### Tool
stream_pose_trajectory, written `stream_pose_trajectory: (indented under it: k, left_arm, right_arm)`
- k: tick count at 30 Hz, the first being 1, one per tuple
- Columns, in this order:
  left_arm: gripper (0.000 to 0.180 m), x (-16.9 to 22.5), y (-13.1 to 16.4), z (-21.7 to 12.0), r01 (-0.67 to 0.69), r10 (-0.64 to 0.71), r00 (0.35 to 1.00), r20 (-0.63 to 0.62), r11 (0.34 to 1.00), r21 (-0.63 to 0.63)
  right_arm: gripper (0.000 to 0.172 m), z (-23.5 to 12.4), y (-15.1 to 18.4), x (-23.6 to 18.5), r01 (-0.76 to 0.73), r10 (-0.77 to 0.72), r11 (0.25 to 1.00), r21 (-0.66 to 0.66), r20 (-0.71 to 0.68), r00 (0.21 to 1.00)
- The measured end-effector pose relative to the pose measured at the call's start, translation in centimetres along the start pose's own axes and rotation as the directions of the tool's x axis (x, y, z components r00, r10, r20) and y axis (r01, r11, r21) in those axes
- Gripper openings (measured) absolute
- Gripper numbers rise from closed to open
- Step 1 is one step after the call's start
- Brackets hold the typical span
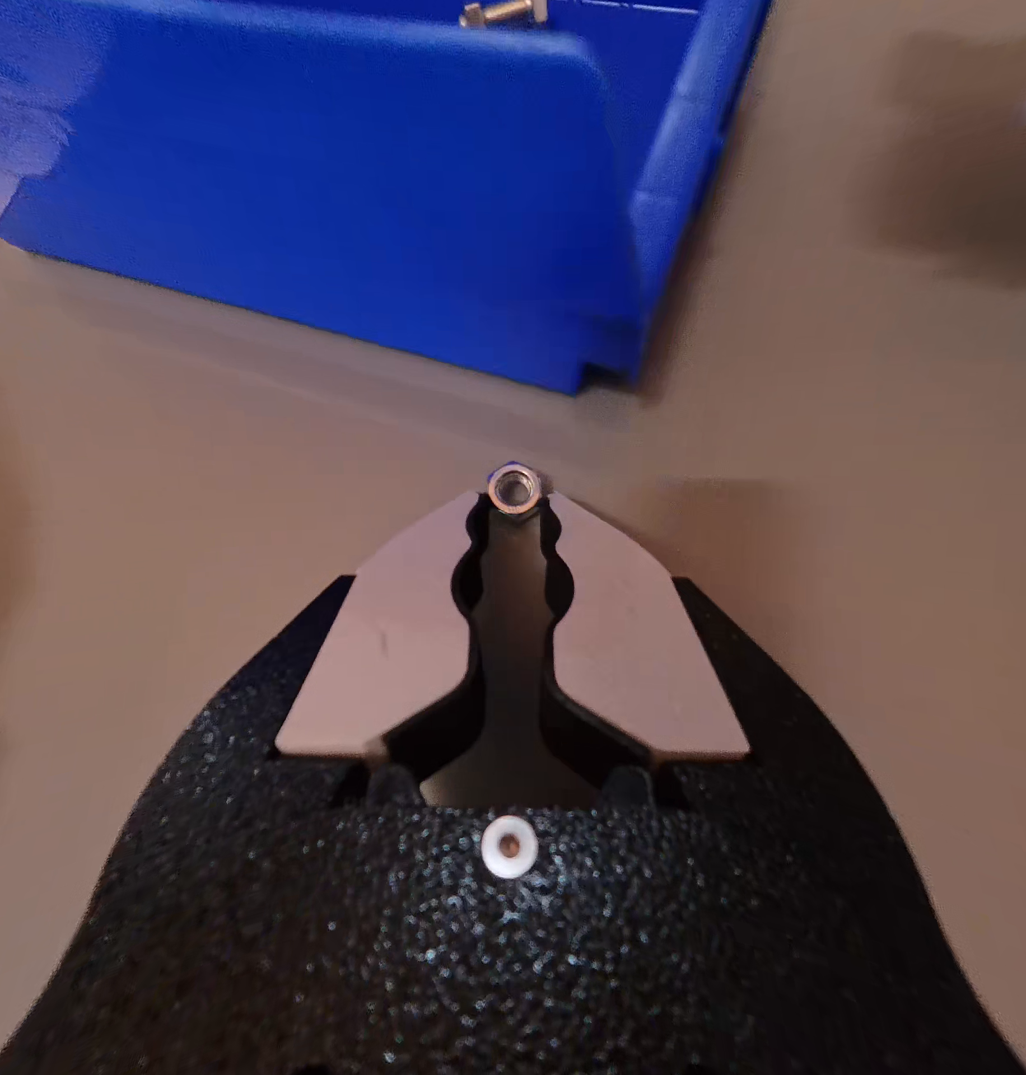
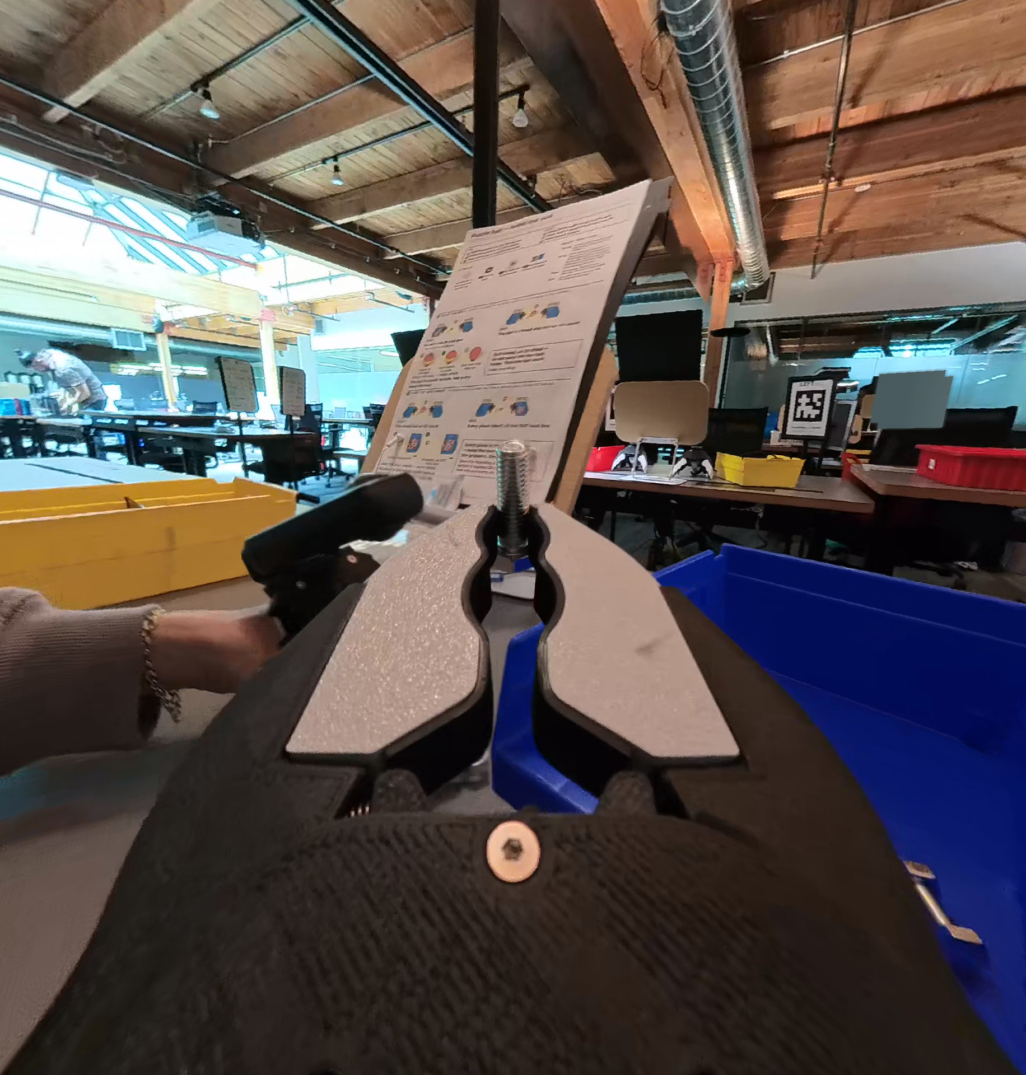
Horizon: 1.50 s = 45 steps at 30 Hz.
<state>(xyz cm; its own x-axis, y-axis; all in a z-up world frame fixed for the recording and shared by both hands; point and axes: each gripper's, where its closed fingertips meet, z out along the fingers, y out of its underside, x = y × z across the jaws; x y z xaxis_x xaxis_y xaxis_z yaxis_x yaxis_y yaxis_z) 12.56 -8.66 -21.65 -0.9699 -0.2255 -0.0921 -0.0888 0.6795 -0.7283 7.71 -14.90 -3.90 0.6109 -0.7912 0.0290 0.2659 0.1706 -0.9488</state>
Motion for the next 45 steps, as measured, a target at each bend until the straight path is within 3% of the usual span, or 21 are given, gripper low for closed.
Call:
stream_pose_trajectory:
  k: [1, 7, 11, 14, 16, 33, 37, 42, 45]
  left_arm:
    - [0.016, 0.7, 0.8, -0.8, 0.006, -0.006, 1.000, -0.016, 1.000, -0.007]
    - [0.016, 4.4, 5.9, -6.4, 0.069, -0.073, 0.992, -0.102, 0.997, -0.042]
    - [0.018, 6.1, 7.5, -8.6, 0.082, -0.084, 0.990, -0.112, 0.996, -0.025]
    - [0.027, 6.2, 7.2, -8.8, 0.081, -0.081, 0.993, -0.088, 0.997, -0.002]
    - [0.017, 6.1, 7.3, -8.6, 0.091, -0.092, 0.992, -0.088, 0.996, -0.019]
    - [0.016, 5.5, 7.5, -8.4, 0.104, -0.105, 0.994, -0.027, 0.994, -0.036]
    - [0.017, 4.6, 5.7, -10.5, 0.157, -0.153, 0.987, -0.047, 0.984, 0.087]
    - [0.017, 0.2, 0.6, -18.5, 0.137, -0.155, 0.984, 0.089, 0.974, 0.179]
    - [0.017, -0.9, -1.5, -21.8, 0.109, -0.135, 0.982, 0.130, 0.975, 0.191]
  right_arm:
    - [0.009, 0.2, 0.2, -0.4, 0.008, -0.008, 1.000, -0.010, 0.016, 1.000]
    - [0.009, 1.8, 1.0, -4.3, 0.014, -0.007, 0.999, -0.040, 0.161, 0.987]
    - [0.009, 3.1, 1.4, -7.0, 0.000, 0.010, 0.999, -0.046, 0.232, 0.973]
    - [0.009, 3.6, 1.5, -8.3, -0.026, 0.037, 0.999, -0.043, 0.271, 0.962]
    - [0.009, 3.8, 1.9, -8.7, -0.030, 0.044, 0.998, -0.055, 0.280, 0.959]
    - [0.009, 4.6, 3.9, -9.3, -0.071, 0.098, 0.992, -0.101, 0.301, 0.948]
    - [0.009, 5.3, 4.6, -10.2, -0.116, 0.151, 0.986, -0.123, 0.333, 0.931]
    - [0.009, 8.4, 6.5, -12.6, -0.127, 0.189, 0.974, -0.188, 0.365, 0.912]
    - [0.009, 10.5, 6.9, -14.7, -0.185, 0.253, 0.964, -0.190, 0.443, 0.860]
